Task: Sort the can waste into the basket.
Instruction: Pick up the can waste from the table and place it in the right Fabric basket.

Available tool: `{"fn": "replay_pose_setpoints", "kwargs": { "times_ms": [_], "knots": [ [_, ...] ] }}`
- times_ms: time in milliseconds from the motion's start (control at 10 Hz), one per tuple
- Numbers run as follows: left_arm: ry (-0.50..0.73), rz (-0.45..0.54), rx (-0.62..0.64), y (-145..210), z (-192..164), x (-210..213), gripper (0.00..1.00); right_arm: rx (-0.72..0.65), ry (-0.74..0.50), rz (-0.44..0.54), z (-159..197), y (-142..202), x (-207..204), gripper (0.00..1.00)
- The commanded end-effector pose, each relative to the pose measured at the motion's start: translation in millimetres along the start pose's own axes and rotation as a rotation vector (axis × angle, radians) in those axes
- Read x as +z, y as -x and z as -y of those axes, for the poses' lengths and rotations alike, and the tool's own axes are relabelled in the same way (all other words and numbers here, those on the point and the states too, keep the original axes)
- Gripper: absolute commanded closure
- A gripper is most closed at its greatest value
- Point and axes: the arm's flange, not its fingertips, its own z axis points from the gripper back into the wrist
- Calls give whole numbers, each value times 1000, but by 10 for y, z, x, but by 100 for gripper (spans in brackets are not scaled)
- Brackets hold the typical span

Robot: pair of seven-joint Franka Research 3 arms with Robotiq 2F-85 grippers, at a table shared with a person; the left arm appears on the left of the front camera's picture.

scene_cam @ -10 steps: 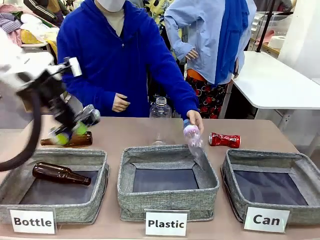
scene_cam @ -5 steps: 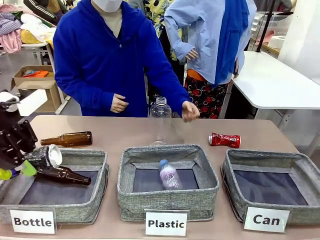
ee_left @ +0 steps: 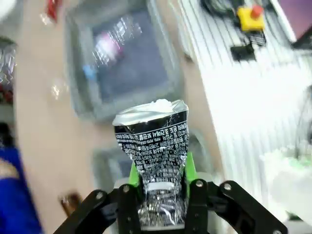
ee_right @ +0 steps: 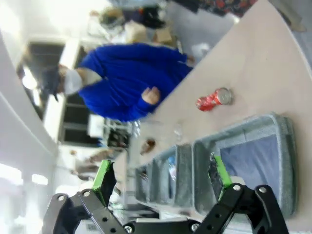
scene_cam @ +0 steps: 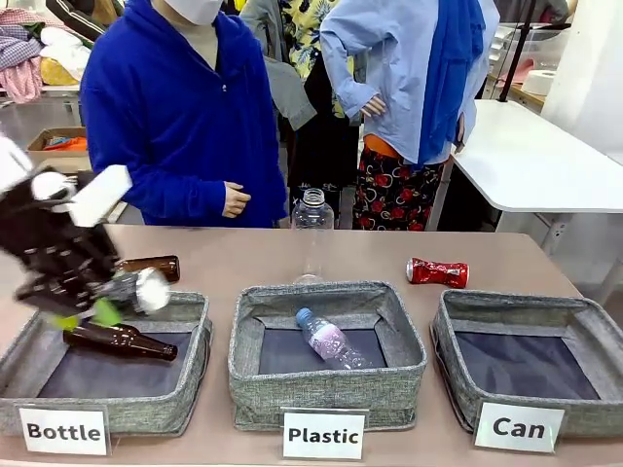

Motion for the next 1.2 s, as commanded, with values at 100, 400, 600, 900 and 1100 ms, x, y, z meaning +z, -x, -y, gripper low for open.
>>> {"fn": "replay_pose_setpoints", "kwargs": {
  "times_ms": [100,400,600,900,1100],
  "knots": [
    [-48,72,-353,-1554,-668,-707,61,226,150,-131,-146,86,844,0],
    [-43,27,-514,-2951,-949,-1410,61,278,150,-68,250,322,1515,0],
    [-159,18,-572,-3763,-1070,-1871,61,249,101,9,473,454,1762,0],
    [26,165,-485,-4374,-1050,-2535,61,242,142,-13,395,472,1682,0],
    [94,136,-347,-4475,-1057,-2888,61,242,142,-13,395,472,1682,0]
  ]
}}
